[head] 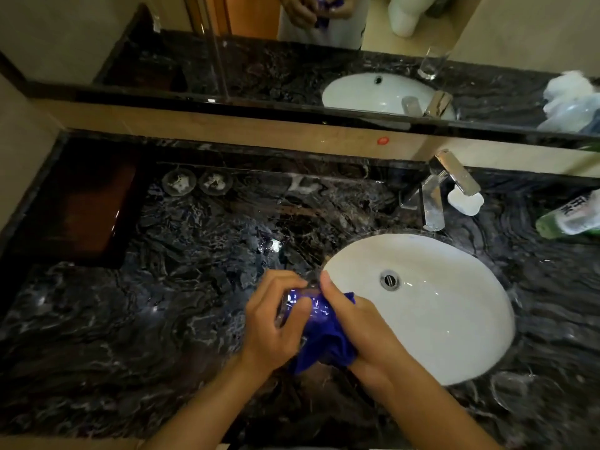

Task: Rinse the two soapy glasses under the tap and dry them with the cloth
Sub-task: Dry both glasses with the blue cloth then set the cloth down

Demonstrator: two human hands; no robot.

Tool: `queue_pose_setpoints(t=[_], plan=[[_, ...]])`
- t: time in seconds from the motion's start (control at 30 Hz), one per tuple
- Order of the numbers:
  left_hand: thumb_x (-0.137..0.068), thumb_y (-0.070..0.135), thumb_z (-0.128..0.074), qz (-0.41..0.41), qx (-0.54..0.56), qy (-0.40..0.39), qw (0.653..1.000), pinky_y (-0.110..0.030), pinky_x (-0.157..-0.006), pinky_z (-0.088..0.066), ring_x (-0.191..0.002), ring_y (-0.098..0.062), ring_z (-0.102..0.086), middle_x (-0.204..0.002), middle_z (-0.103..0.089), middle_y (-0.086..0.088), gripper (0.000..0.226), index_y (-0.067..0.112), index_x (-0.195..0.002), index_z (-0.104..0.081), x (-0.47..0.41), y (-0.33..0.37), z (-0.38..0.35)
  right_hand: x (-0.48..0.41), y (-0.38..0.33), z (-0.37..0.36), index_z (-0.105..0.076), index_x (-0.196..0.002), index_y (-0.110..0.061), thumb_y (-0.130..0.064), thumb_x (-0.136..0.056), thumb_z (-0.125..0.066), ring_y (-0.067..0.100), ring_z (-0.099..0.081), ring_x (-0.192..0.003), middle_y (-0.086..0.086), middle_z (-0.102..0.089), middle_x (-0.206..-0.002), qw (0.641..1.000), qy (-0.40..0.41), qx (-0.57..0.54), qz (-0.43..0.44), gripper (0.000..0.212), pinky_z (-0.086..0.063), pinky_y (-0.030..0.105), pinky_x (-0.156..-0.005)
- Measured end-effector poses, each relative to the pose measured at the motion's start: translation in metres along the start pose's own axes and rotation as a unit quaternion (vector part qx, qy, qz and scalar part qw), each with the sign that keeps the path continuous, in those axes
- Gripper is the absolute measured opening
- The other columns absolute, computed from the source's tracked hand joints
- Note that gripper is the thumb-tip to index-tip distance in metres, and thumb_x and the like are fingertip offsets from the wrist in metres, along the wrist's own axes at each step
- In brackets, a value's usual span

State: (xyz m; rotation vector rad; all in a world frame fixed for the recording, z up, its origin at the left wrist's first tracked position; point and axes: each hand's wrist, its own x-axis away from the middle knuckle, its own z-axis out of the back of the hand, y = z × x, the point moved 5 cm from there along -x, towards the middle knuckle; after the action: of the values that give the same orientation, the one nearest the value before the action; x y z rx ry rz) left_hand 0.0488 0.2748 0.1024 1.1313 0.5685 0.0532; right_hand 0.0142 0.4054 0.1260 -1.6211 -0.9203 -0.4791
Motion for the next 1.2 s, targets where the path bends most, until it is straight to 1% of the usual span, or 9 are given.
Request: queue_pose_setpoints(t=[0.07, 0.17, 0.33, 0.57, 0.73, 0.87, 0.97, 1.0, 1.2], plan=[[-0.105, 0.046, -0.044, -0.016, 0.016, -0.037, 0.999, -0.026, -0.084, -0.052, -0.095, -0.016, -0.065, -0.101, -0.065, -0.004, 0.039, 0.012, -0.104, -0.063, 0.001, 0.0, 0.003, 0.005, 0.001, -0.002, -0.075, -0.1, 0.002, -0.044, -0.083, -0.076, 0.032, -0.067, -0.079, 0.028, -0.072, -0.089, 0.999, -0.028, -0.014, -0.031, 0.049, -0.054, 0.036, -0.071], [-0.102, 0.044, -0.049, 0.13, 0.097, -0.062, 0.985, -0.028, -0.082, -0.053, -0.093, -0.016, -0.068, -0.098, -0.069, 0.004, 0.033, 0.016, -0.105, -0.065, -0.01, 0.002, 0.003, 0.009, -0.009, 0.0, -0.081, -0.092, -0.013, -0.037, -0.08, -0.08, 0.027, -0.07, -0.072, 0.011, -0.077, -0.082, 0.978, -0.033, 0.128, 0.162, 0.026, -0.056, 0.032, -0.066], [-0.097, 0.042, -0.06, 0.487, 0.308, -0.045, 0.816, -0.03, -0.062, -0.05, -0.068, -0.014, -0.065, -0.075, -0.068, 0.0, 0.031, 0.012, -0.089, -0.062, -0.013, -0.001, -0.009, 0.016, -0.017, -0.006, -0.076, -0.119, -0.013, -0.038, -0.081, -0.08, -0.001, -0.068, -0.113, -0.003, -0.075, -0.12, 0.758, -0.058, 0.435, 0.482, 0.046, -0.054, 0.019, -0.098], [-0.101, 0.036, -0.053, 0.188, 0.13, 0.028, 0.973, -0.03, -0.067, -0.051, -0.075, -0.014, -0.063, -0.082, -0.065, 0.006, 0.022, 0.019, -0.092, -0.062, -0.005, 0.007, 0.001, 0.011, -0.008, -0.009, -0.082, -0.088, -0.016, -0.046, -0.085, -0.07, 0.016, -0.075, -0.074, 0.002, -0.08, -0.081, 0.934, 0.01, 0.225, 0.278, 0.033, -0.059, 0.028, -0.07], [-0.104, 0.04, -0.047, -0.037, 0.009, -0.061, 0.997, -0.021, -0.084, -0.049, -0.094, -0.011, -0.063, -0.1, -0.064, -0.006, 0.034, 0.011, -0.106, -0.064, 0.004, -0.001, 0.007, 0.01, 0.004, -0.007, -0.075, -0.09, 0.001, -0.042, -0.089, -0.072, 0.026, -0.067, -0.066, 0.023, -0.072, -0.082, 0.999, -0.009, -0.014, -0.046, 0.043, -0.055, 0.029, -0.058], [-0.1, 0.045, -0.054, 0.198, 0.105, -0.1, 0.969, -0.027, -0.068, -0.055, -0.084, -0.012, -0.069, -0.098, -0.07, 0.0, 0.025, 0.024, -0.105, -0.066, -0.008, -0.007, 0.007, 0.003, -0.009, -0.001, -0.08, -0.09, -0.011, -0.041, -0.085, -0.075, 0.021, -0.07, -0.069, 0.019, -0.076, -0.083, 0.966, -0.01, 0.17, 0.192, 0.032, -0.055, 0.034, -0.068], [-0.094, 0.05, -0.06, 0.501, 0.266, -0.071, 0.82, -0.028, -0.045, -0.039, -0.055, -0.014, -0.06, -0.077, -0.069, -0.002, 0.034, 0.017, -0.091, -0.066, -0.003, -0.011, -0.002, 0.008, -0.013, -0.011, -0.08, -0.105, -0.021, -0.042, -0.086, -0.075, -0.001, -0.073, -0.092, -0.007, -0.08, -0.101, 0.776, -0.044, 0.412, 0.475, 0.029, -0.06, 0.024, -0.084], [-0.092, 0.05, -0.06, 0.521, 0.267, -0.047, 0.809, -0.028, -0.046, -0.037, -0.053, -0.014, -0.058, -0.071, -0.067, -0.001, 0.036, 0.014, -0.088, -0.065, -0.003, -0.011, -0.003, 0.007, -0.009, -0.014, -0.08, -0.108, -0.017, -0.042, -0.086, -0.075, -0.003, -0.072, -0.096, -0.007, -0.079, -0.104, 0.761, -0.054, 0.419, 0.493, 0.034, -0.06, 0.023, -0.085], [-0.097, 0.042, -0.055, 0.168, 0.014, 0.027, 0.985, -0.023, -0.075, -0.053, -0.086, -0.011, -0.067, -0.09, -0.068, 0.006, 0.023, 0.022, -0.097, -0.067, 0.003, -0.004, 0.015, -0.005, 0.003, -0.016, -0.079, -0.083, -0.004, -0.05, -0.084, -0.069, 0.027, -0.074, -0.071, 0.013, -0.077, -0.078, 0.973, 0.022, 0.133, 0.188, 0.048, -0.059, 0.037, -0.067]])
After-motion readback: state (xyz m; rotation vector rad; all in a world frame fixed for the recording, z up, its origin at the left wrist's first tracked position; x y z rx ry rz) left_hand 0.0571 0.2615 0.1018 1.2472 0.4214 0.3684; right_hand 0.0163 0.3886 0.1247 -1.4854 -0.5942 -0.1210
